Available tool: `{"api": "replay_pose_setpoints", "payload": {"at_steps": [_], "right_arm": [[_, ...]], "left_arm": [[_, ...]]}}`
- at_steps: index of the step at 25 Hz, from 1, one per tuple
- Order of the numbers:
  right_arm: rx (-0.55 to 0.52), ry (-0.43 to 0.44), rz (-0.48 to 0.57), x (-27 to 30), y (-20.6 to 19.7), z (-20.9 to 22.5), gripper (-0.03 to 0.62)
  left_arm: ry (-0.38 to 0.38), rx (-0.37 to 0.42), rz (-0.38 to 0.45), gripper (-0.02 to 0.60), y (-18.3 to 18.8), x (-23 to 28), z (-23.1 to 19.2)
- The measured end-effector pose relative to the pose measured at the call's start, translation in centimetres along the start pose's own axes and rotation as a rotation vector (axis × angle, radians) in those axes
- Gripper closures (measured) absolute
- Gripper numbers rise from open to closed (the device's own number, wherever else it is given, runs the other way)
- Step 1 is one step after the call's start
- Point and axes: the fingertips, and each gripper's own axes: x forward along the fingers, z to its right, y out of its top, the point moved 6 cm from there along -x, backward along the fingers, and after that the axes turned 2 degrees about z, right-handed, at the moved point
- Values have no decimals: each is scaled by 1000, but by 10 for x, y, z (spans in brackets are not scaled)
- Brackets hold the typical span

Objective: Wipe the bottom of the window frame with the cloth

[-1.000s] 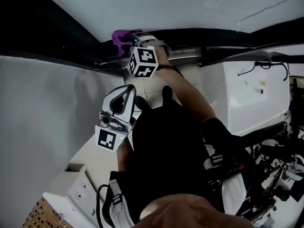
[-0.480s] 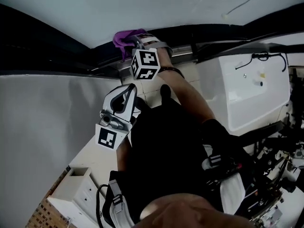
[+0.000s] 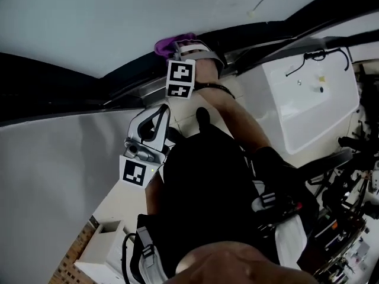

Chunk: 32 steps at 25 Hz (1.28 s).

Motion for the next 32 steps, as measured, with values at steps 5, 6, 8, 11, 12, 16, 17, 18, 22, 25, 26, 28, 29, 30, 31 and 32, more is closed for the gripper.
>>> {"api": "replay_pose_setpoints", "payload": {"at_steps": [5,6,8,11,12,16,17,18,22,25,26,28,29,30,31,32], "right_arm": [[-167,-7,-134,4,-10,8,539],[-187,-2,-137,5,-11,6,539],[-159,65,-149,-8,-17,5,542],[-114,17,-146,-43,-31,28,540],[-120,-16,-143,-43,-38,36,540],[-233,147,-274,-41,-63,15,545],[-271,176,-307,-48,-64,7,545],[-297,157,-312,-51,-63,5,545],[-326,32,-298,-38,-68,11,548],[-206,207,-279,-75,-76,-3,543],[-135,167,-242,-88,-79,7,542],[18,7,-167,-99,-85,41,540],[84,-53,-135,-93,-88,56,540],[141,-80,-102,-81,-91,67,540],[194,-74,-61,-69,-93,72,540],[247,-45,-20,-61,-94,74,540]], "left_arm": [[-5,-25,-2,580,-7,-1,-1],[-9,-28,-1,580,-8,-1,0],[-23,-28,5,580,-7,2,1],[-56,-22,24,580,-6,4,1],[-65,-24,33,580,-6,5,0],[-88,-47,51,580,-5,-2,-1],[-89,-53,54,580,-6,-6,-2],[-86,-61,59,580,-7,-9,-5],[-66,-91,76,580,-9,-20,-12],[-65,-89,70,580,-8,-31,-16],[-65,-89,67,580,-9,-34,-19],[-67,-98,71,580,-12,-37,-23],[-70,-107,77,580,-14,-37,-23],[-75,-115,84,580,-14,-37,-23],[-82,-121,90,580,-14,-37,-22],[-92,-122,91,580,-14,-37,-21]]}}
